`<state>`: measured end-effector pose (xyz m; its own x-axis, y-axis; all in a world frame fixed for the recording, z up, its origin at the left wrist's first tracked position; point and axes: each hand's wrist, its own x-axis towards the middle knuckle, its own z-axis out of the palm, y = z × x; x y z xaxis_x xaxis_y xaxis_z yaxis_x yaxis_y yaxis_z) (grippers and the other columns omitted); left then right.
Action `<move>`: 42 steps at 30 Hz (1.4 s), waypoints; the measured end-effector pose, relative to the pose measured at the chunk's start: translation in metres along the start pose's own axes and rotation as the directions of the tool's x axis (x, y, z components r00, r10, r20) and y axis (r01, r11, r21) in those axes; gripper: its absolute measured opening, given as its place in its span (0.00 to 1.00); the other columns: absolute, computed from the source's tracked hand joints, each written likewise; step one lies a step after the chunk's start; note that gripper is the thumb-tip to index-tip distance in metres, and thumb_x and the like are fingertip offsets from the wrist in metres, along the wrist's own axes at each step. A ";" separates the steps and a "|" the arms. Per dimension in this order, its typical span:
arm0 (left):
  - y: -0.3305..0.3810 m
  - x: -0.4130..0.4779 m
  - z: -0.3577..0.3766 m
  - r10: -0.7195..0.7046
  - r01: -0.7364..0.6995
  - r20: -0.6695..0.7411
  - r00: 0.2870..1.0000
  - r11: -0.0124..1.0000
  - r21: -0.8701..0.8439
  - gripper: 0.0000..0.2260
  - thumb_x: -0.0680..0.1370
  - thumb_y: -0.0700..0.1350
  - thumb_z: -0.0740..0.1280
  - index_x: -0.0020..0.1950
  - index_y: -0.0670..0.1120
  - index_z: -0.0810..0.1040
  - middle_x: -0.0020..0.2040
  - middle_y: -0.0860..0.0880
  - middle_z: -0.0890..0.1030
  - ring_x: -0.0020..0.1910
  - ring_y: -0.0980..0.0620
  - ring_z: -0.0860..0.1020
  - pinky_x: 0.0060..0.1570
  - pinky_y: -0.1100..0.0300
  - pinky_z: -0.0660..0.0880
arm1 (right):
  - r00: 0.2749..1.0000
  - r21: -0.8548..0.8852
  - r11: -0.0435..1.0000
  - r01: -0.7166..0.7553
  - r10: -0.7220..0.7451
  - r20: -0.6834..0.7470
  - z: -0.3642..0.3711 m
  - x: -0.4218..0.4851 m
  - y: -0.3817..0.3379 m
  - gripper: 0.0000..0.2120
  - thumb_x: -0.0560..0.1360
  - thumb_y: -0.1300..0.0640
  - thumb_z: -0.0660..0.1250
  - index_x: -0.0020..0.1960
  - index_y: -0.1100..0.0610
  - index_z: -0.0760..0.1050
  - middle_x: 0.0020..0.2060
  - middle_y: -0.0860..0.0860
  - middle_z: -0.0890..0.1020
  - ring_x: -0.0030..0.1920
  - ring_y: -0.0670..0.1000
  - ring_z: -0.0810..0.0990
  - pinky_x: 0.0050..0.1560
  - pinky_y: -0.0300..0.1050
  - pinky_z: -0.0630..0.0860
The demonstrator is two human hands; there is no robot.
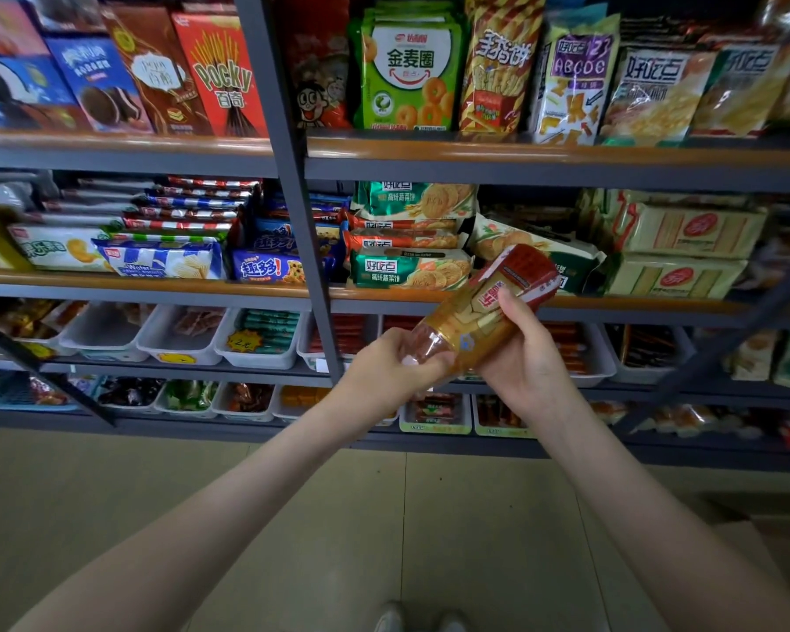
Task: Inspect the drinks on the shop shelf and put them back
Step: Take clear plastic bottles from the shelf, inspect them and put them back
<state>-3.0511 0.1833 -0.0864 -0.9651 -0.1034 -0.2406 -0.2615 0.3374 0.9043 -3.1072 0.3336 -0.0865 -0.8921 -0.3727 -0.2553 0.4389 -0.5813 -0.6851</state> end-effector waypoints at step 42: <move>0.159 0.037 -0.081 0.384 -0.382 -0.008 0.923 0.922 0.066 0.23 0.80 0.58 0.55 0.44 0.44 0.83 0.42 0.47 0.84 0.41 0.51 0.82 0.46 0.55 0.79 | 0.457 -0.622 -0.159 0.767 -0.544 0.703 0.074 0.033 -0.138 0.36 0.67 0.50 0.77 0.68 0.41 0.61 0.62 0.43 0.70 0.63 0.40 0.68 0.64 0.43 0.69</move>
<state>-3.1276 0.1577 0.0773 -0.9915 0.0264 0.1275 0.1270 0.4120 0.9023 -3.1896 0.3481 0.0506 -0.5715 -0.3629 0.7360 -0.8206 0.2559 -0.5111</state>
